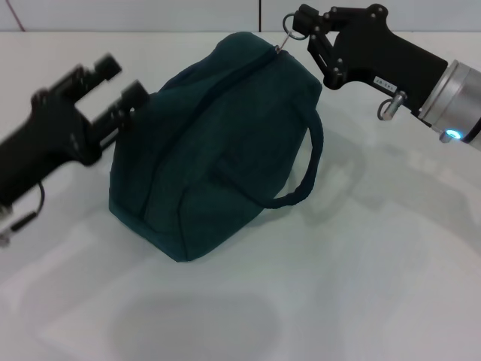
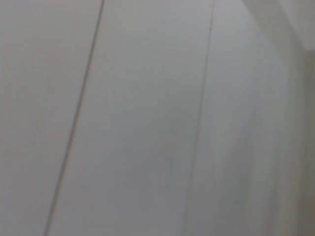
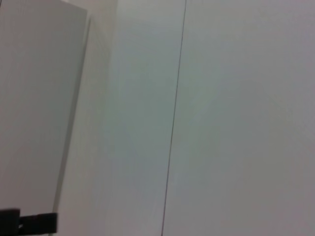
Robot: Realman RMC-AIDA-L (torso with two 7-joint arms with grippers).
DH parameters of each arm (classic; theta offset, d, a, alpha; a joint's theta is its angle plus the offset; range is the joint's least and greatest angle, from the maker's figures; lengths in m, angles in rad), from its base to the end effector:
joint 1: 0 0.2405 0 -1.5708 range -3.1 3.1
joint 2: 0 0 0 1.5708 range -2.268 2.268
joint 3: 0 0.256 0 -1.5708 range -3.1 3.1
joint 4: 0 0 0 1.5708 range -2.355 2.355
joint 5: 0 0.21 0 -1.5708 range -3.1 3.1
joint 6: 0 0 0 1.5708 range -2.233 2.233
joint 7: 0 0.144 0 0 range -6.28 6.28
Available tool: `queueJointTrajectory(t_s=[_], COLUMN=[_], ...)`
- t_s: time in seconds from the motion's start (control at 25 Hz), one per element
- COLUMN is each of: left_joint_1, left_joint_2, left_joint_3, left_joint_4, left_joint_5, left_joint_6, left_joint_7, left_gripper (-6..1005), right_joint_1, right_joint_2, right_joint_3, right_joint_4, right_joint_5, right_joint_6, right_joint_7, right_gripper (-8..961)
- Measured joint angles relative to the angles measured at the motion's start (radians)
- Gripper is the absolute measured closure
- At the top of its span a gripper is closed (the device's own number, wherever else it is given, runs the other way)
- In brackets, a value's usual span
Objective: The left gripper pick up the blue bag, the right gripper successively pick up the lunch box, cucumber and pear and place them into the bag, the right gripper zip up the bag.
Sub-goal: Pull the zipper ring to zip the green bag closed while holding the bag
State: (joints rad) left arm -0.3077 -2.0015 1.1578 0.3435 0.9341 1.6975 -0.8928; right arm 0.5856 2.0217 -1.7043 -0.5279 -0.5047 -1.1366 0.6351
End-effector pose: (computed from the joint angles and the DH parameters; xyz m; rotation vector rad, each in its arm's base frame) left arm -0.2805 0.2764 0.0273 -2.1620 -0.3905 -1.3369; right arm 0.1659 0.3795 -0.0323 -2.2759 0.0332 1.0685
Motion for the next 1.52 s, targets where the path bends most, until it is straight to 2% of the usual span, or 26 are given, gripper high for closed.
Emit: queueJointTrajectory(t_s=[0.2, 0.32, 0.4, 0.48, 0.72, 0.84, 0.96, 1.16, 1.36, 1.52], left_joint_1=[-0.117, -0.200, -0.242, -0.280, -0.319, -0.321, -0.318, -0.303, -0.285, -0.291], left_joint_2=[0.087, 0.112, 0.112, 0.101, 0.064, 0.050, 0.046, 0.038, 0.033, 0.030], left_joint_3=[-0.004, -0.005, -0.005, -0.005, -0.006, -0.006, -0.010, -0.067, -0.080, -0.080], left_joint_4=[0.112, 0.169, 0.196, 0.216, 0.291, 0.319, 0.329, 0.337, 0.360, 0.362], left_joint_5=[0.120, 0.249, 0.316, 0.375, 0.508, 0.543, 0.548, 0.546, 0.559, 0.597], left_joint_6=[-0.051, -0.133, -0.177, -0.212, -0.330, -0.359, -0.376, -0.370, -0.368, -0.369], left_joint_7=[-0.335, -0.523, -0.598, -0.643, -0.746, -0.768, -0.775, -0.763, -0.761, -0.771], left_gripper=[433, 331, 263, 136, 139, 148, 157, 172, 380, 410], right_joint_1=[0.001, 0.002, 0.002, 0.002, 0.002, 0.002, 0.002, 0.002, 0.002, 0.002], right_joint_2=[0.000, 0.000, 0.002, 0.004, 0.004, 0.005, 0.005, 0.004, 0.004, 0.003], right_joint_3=[0.000, 0.000, -0.001, -0.006, -0.014, -0.015, -0.017, -0.018, -0.018, -0.018], right_joint_4=[0.000, 0.000, 0.000, 0.000, 0.000, 0.000, 0.000, 0.000, 0.000, 0.000], right_joint_5=[-0.011, -0.013, -0.013, -0.013, -0.014, -0.014, -0.014, -0.014, -0.014, -0.014], right_joint_6=[-0.002, -0.003, -0.003, -0.003, -0.004, -0.010, -0.012, -0.012, -0.012, -0.012], right_joint_7=[0.000, -0.007, -0.015, -0.021, -0.025, -0.025, -0.025, -0.026, -0.026, -0.026], right_gripper=[934, 935, 935, 935, 935, 935, 935, 935, 935, 935])
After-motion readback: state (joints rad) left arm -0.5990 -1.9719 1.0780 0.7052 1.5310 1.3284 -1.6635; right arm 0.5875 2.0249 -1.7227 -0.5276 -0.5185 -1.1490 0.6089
